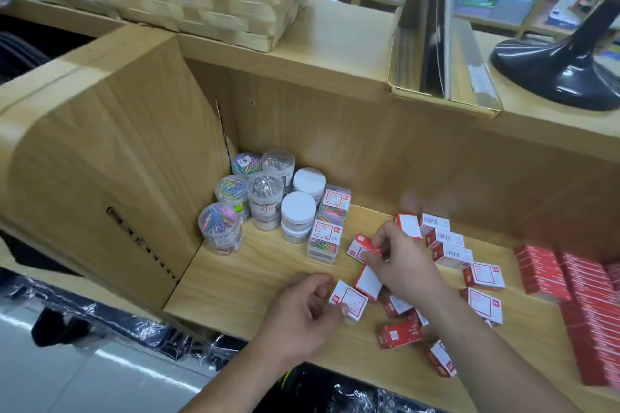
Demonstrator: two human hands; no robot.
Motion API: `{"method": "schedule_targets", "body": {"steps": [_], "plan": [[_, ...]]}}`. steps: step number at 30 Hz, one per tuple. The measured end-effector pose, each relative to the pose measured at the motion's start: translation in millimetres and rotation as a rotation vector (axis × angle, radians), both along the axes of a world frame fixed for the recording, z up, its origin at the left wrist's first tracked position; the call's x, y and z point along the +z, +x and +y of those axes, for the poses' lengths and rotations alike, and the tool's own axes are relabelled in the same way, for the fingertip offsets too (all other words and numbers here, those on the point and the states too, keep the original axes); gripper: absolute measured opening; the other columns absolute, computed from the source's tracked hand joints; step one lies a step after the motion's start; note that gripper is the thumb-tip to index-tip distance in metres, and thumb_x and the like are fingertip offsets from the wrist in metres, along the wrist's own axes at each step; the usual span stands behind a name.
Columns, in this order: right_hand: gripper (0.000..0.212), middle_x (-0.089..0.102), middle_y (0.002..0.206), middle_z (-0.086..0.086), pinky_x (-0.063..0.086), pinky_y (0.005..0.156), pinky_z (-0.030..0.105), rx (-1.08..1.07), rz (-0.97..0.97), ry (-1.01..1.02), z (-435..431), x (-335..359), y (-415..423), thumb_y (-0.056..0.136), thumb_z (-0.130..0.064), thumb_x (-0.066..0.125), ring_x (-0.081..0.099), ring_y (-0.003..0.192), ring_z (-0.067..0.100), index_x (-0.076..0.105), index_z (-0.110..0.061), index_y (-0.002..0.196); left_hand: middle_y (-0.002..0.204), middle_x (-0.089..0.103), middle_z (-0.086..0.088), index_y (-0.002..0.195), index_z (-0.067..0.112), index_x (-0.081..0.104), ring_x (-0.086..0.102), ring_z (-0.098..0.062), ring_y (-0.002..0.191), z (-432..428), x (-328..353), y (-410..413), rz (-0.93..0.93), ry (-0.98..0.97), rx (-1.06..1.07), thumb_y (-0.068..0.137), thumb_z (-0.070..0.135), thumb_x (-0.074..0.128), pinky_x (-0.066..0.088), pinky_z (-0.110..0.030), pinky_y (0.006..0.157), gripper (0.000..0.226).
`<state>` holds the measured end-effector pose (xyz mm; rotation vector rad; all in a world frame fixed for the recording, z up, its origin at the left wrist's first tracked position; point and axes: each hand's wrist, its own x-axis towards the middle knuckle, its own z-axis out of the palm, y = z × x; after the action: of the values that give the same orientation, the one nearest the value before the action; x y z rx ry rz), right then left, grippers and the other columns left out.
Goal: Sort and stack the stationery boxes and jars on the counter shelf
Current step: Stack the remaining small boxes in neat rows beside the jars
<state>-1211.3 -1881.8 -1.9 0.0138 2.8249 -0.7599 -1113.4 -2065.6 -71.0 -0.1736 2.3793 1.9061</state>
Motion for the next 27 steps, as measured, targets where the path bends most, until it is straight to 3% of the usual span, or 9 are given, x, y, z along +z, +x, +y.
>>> {"method": "schedule_targets", "body": {"steps": [2, 5, 8, 10, 13, 17, 20, 24, 27], "plan": [[0.019, 0.064, 0.078, -0.013, 0.054, 0.074, 0.038, 0.013, 0.124, -0.095, 2.1, 2.6, 4.8, 0.091, -0.034, 0.069, 0.062, 0.075, 0.004, 0.050, -0.035, 0.091, 0.094, 0.062, 0.008, 0.100, 0.038, 0.070, 0.049, -0.007, 0.060, -0.9, 2.1, -0.3, 0.003, 0.012, 0.000, 0.073, 0.052, 0.074, 0.046, -0.023, 0.059, 0.031], [0.015, 0.056, 0.094, -0.015, 0.046, 0.076, 0.022, 0.135, 0.290, -0.264, 7.1, 27.4, 8.4, 0.099, -0.022, 0.057, 0.059, 0.084, 0.003, 0.060, -0.035, 0.104, 0.094, 0.069, 0.003, 0.102, 0.044, 0.069, 0.057, -0.013, 0.066, -3.1, 9.2, -2.0, 0.040, 0.040, 0.044, 0.079, 0.050, 0.069, 0.051, -0.031, 0.063, 0.024], [0.024, 0.056, 0.093, -0.010, 0.052, 0.075, 0.029, 0.292, 0.111, -0.292, 9.3, 63.3, 12.9, 0.096, -0.021, 0.065, 0.062, 0.075, 0.008, 0.065, -0.041, 0.110, 0.101, 0.070, 0.006, 0.118, 0.040, 0.069, 0.068, -0.016, 0.082, -1.5, 26.0, -9.2, 0.109, 0.080, 0.047, 0.087, 0.036, 0.070, 0.058, -0.037, 0.075, 0.032], [0.035, 0.062, 0.089, -0.007, 0.053, 0.068, 0.032, 0.304, -0.062, -0.315, 7.4, 78.1, 17.6, 0.085, -0.026, 0.079, 0.059, 0.067, 0.009, 0.063, -0.044, 0.111, 0.108, 0.069, 0.007, 0.127, 0.031, 0.067, 0.068, -0.013, 0.087, 2.8, 40.9, -13.7, 0.125, 0.084, -0.012, 0.088, 0.030, 0.075, 0.056, -0.031, 0.075, 0.040], [0.044, 0.069, 0.089, -0.001, 0.050, 0.062, 0.031, 0.212, -0.079, -0.498, -1.1, 85.7, 27.6, 0.071, -0.030, 0.090, 0.054, 0.064, 0.011, 0.065, -0.038, 0.106, 0.089, 0.070, 0.011, 0.115, 0.025, 0.072, 0.062, -0.007, 0.076, 10.0, 57.4, -15.8, 0.108, 0.146, -0.094, 0.092, 0.008, 0.073, 0.049, -0.019, 0.070, 0.029], [0.051, 0.075, 0.098, -0.001, 0.057, 0.077, 0.031, 0.071, -0.104, -0.678, 3.9, 75.7, 39.8, 0.067, -0.029, 0.089, 0.065, 0.079, 0.015, 0.070, -0.027, 0.114, 0.087, 0.075, 0.002, 0.106, 0.019, 0.075, 0.065, -0.011, 0.079, 6.1, 63.1, -14.3, 0.075, 0.328, -0.045, 0.091, 0.005, 0.073, 0.051, -0.022, 0.071, 0.020], [0.030, 0.077, 0.099, 0.003, 0.060, 0.082, 0.035, 0.074, -0.141, -0.768, 4.5, 63.6, 51.9, 0.082, -0.008, 0.079, 0.072, 0.095, 0.026, 0.073, -0.014, 0.111, 0.095, 0.077, -0.007, 0.108, 0.019, 0.076, 0.067, -0.014, 0.082, 1.9, 65.8, -14.5, 0.067, 0.365, -0.072, 0.091, 0.007, 0.075, 0.055, -0.027, 0.073, 0.020], [0.023, 0.077, 0.098, 0.011, 0.057, 0.080, 0.052, -0.105, -0.168, -0.854, 7.2, 53.8, 60.7, 0.088, -0.004, 0.072, 0.070, 0.092, 0.041, 0.071, -0.009, 0.110, 0.103, 0.073, 0.005, 0.117, 0.027, 0.071, 0.069, -0.013, 0.090, -6.2, 34.5, -12.0, 0.081, 0.109, -0.005, 0.086, 0.022, 0.071, 0.056, -0.028, 0.081, 0.031], [0.019, 0.077, 0.092, 0.013, 0.057, 0.080, 0.053, -0.201, -0.180, -0.809, 13.4, 51.6, 60.4, 0.089, -0.008, 0.072, 0.071, 0.079, 0.030, 0.072, -0.011, 0.108, 0.107, 0.058, 0.014, 0.124, 0.025, 0.067, 0.063, -0.004, 0.085, -17.9, 9.0, -7.7, 0.138, -0.281, -0.094, 0.084, 0.039, 0.067, 0.052, -0.026, 0.080, 0.042]]}}
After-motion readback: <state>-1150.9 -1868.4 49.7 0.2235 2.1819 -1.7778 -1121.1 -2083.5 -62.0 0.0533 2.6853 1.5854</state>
